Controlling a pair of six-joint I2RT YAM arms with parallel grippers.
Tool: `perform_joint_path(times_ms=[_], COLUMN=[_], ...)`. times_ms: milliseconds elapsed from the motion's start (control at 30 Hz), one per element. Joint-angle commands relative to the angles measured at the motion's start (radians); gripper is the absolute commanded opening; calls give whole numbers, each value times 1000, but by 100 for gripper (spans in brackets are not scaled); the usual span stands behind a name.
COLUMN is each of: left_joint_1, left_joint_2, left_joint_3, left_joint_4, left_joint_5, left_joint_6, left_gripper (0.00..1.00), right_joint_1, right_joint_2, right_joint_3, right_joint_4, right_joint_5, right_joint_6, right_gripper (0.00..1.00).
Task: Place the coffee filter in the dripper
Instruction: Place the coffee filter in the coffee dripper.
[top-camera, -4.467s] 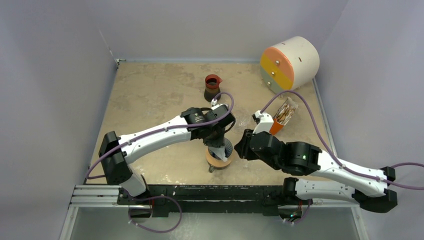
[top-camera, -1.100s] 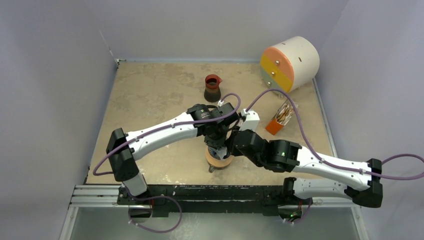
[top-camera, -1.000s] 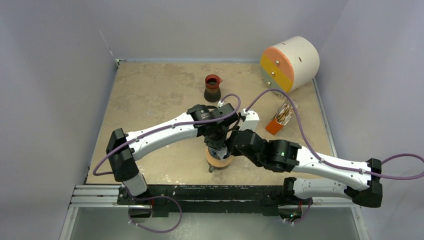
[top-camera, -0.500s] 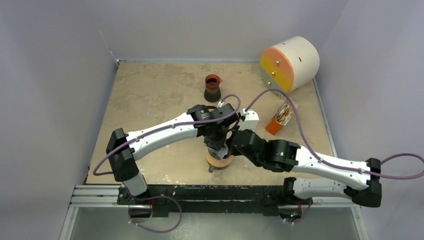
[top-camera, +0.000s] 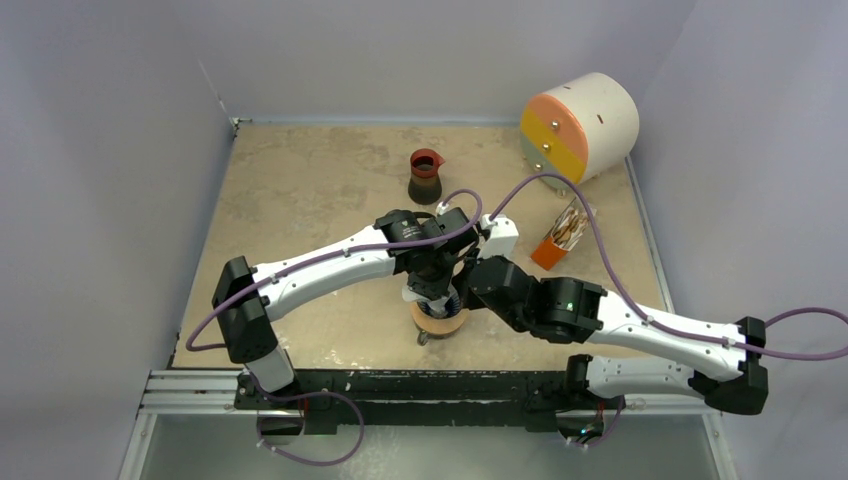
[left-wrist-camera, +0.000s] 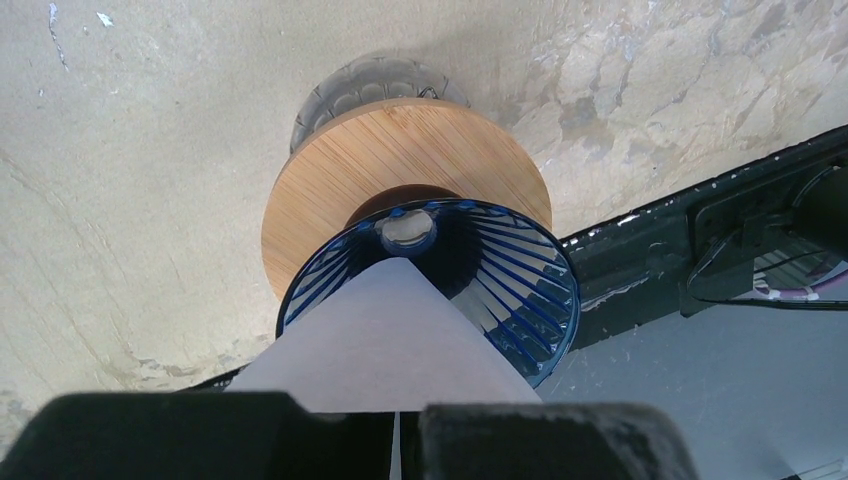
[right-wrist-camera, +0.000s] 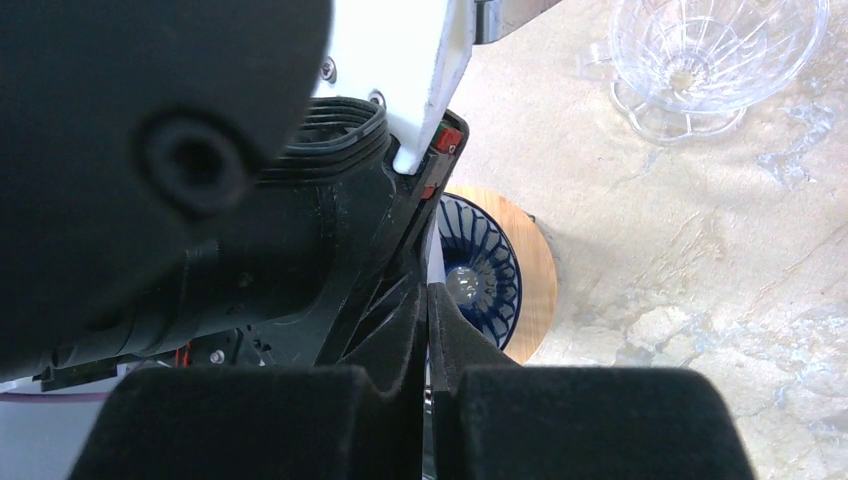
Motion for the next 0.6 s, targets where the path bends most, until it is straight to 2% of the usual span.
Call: perform_joint_path(times_ms=[0, 567], left_joint_1=[-5, -6], left_joint_2=[-2, -8], left_joint_3=[12, 30], left_joint_4=[-27, -52], left_joint_5=[-22, -17], left_joint_6=[28, 36], left_gripper=[1, 0], right_joint_1=[-1, 0], right_joint_2=[-22, -35], right_joint_3=[52, 28], right_joint_4=[1, -33], right_joint_5=[26, 19], right_joint_6=[-18, -14], right_gripper=[0, 0])
